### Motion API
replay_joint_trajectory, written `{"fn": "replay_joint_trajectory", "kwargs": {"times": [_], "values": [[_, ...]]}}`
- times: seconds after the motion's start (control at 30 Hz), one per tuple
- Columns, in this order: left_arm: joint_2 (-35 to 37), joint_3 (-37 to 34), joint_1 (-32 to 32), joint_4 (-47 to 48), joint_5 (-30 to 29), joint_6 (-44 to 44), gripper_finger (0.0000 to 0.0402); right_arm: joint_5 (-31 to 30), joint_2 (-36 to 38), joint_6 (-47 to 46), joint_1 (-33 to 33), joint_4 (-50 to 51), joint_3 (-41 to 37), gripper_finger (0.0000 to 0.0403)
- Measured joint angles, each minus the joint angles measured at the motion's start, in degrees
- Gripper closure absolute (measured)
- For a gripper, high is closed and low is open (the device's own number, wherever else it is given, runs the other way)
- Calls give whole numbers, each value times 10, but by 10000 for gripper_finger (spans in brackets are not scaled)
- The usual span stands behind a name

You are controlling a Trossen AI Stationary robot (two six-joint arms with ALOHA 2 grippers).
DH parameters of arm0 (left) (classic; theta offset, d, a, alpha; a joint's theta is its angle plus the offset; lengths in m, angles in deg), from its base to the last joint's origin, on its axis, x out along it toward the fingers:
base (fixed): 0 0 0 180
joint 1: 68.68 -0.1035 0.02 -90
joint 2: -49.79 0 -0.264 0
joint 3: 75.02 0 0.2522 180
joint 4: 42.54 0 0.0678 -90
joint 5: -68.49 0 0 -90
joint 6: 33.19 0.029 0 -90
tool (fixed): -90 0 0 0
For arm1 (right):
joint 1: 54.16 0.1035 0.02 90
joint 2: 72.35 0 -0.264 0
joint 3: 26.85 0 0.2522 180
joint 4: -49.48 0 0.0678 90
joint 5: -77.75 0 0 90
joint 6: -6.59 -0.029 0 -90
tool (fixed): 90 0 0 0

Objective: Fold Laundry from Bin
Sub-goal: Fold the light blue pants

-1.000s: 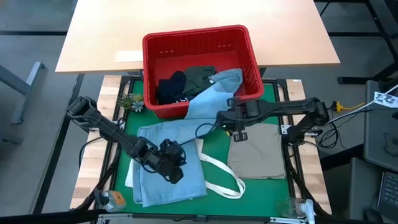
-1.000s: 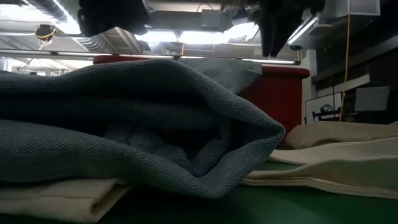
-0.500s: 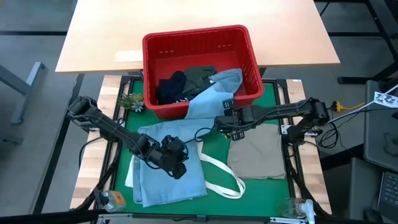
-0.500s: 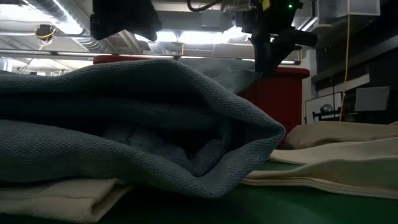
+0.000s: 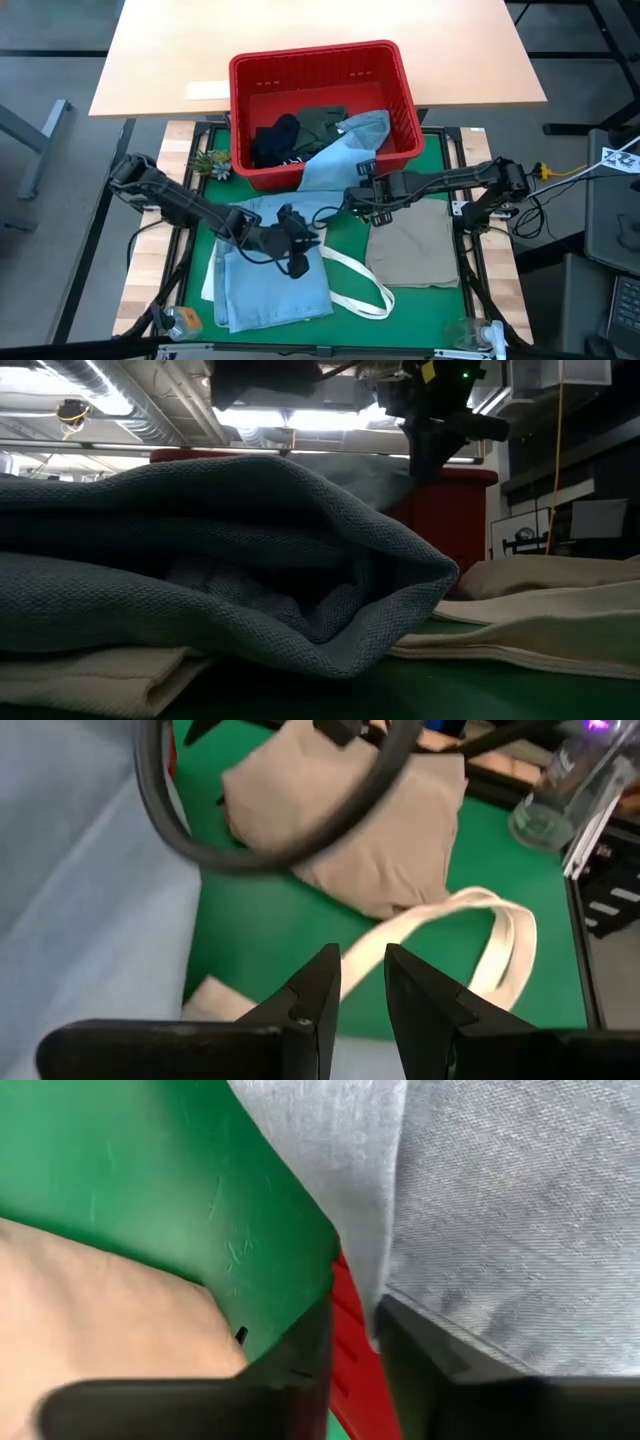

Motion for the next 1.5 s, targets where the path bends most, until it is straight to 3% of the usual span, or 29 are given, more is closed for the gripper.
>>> {"fn": "replay_joint_trajectory", "kwargs": {"times": [0.13,0.27,0.67,0.87,1.1,1.5], "values": [[0,0,-15,-14,0,21,324,0,0,0,0,0,0,394],[0,0,-29,-14,0,32,324,1,0,0,0,1,6,380],[0,0,-75,-16,24,94,321,54,0,-1,0,0,65,400],[0,0,-111,-56,48,137,275,98,0,0,0,-18,71,401],[0,0,-148,-105,65,152,213,104,0,0,0,-55,71,401],[-61,0,-165,-173,62,152,208,99,0,-1,0,-94,82,402]]}}
